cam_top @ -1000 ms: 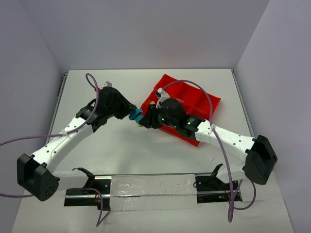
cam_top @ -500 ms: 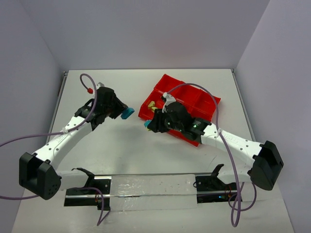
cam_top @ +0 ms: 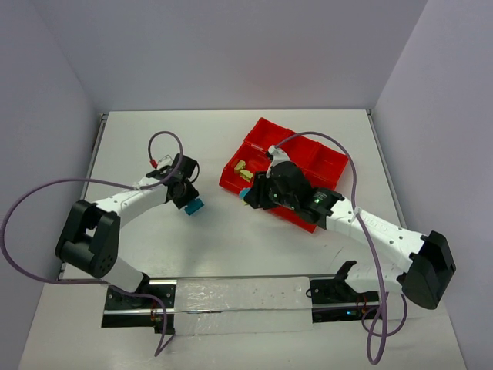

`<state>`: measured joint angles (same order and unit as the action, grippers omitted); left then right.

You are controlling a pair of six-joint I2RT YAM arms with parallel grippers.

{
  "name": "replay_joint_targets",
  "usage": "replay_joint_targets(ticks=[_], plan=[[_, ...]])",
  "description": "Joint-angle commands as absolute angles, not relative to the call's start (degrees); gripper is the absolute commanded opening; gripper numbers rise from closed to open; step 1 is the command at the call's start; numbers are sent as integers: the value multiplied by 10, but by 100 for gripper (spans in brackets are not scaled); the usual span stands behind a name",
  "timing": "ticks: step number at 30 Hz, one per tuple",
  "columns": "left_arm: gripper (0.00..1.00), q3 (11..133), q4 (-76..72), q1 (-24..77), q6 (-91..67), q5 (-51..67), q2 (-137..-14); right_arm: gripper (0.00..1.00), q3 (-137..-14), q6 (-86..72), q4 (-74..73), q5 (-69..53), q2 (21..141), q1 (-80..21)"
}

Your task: Sort the legos into containers by color

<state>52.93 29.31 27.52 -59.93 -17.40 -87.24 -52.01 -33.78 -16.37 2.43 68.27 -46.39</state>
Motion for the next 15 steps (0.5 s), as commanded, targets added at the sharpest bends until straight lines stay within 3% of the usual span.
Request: replay_joint_targets(ticks=[1, 4, 6, 12, 15], plan=[[31, 541, 289, 272, -589, -196, -897, 0, -515, -331, -164, 36, 660, -457], [75, 544, 289, 272, -586, -184, -908, 0, -515, -330, -167, 36, 657, -456], [87, 548, 290, 272, -580, -178, -902, 0, -516, -328, -171, 35, 654, -456], [90, 596, 337, 275, -561, -208, -828, 0, -518, -301, -177, 2, 631, -439], [84, 606, 309, 280, -499, -189, -762, 0, -493, -285, -122, -149, 608, -404]])
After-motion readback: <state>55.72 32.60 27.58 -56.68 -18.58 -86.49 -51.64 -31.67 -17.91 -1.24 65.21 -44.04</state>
